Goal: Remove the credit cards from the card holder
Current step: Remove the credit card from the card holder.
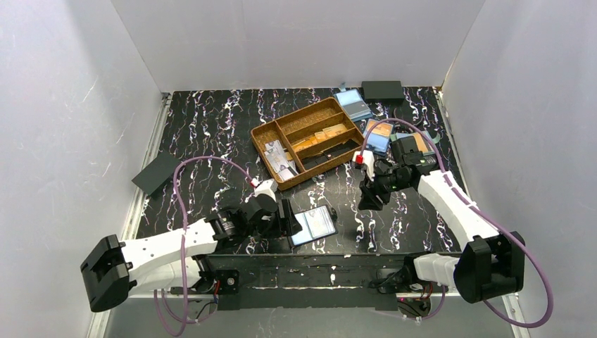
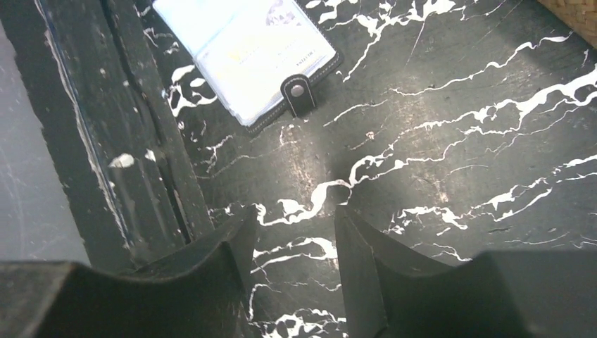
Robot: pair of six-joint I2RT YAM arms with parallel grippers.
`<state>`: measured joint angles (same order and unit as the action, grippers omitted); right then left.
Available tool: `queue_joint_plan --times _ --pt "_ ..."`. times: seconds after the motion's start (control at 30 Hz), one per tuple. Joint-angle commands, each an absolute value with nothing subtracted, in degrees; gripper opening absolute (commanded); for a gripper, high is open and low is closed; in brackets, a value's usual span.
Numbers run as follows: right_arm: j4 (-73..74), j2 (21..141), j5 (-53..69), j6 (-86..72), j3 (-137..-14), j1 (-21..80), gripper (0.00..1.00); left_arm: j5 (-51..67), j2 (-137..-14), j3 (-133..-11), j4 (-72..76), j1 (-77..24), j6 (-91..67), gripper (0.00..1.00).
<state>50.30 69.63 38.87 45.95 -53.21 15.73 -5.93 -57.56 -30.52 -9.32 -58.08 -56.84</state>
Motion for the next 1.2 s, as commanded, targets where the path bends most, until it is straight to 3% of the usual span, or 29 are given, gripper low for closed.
queue_joint_plan --times 0.0,0.3,0.57,0.9,1.03,1.17 --pt "42.01 69.61 43.19 32.99 -52.67 15.73 0.53 -11.69 -60.71 -35.05 -9.71 -60.94 -58.09 0.69" --pt "22.70 80.11 58.46 4.61 -48.49 18.15 0.48 -17.88 -71.77 -40.62 -6.03 -65.66 -61.08 0.60" --pt "-1.84 74.30 47.07 -22.32 -37.22 20.83 0.54 -18.43 -73.03 -36.52 2.94 -67.49 -62.77 0.52" --pt "-4.90 81.49 50.70 -27.90 -38.01 26.96 0.54 -19.50 -75.92 -35.58 3.19 -68.20 -64.65 0.52" --pt "-4.64 82.21 50.35 -27.35 -37.87 27.83 0.53 -21.15 -77.09 -34.71 3.41 -68.20 -65.13 0.36" --pt "-4.33 84.18 49.69 -26.82 -37.95 28.66 0.50 -22.17 -78.14 -34.37 3.64 -68.12 -64.64 0.33"
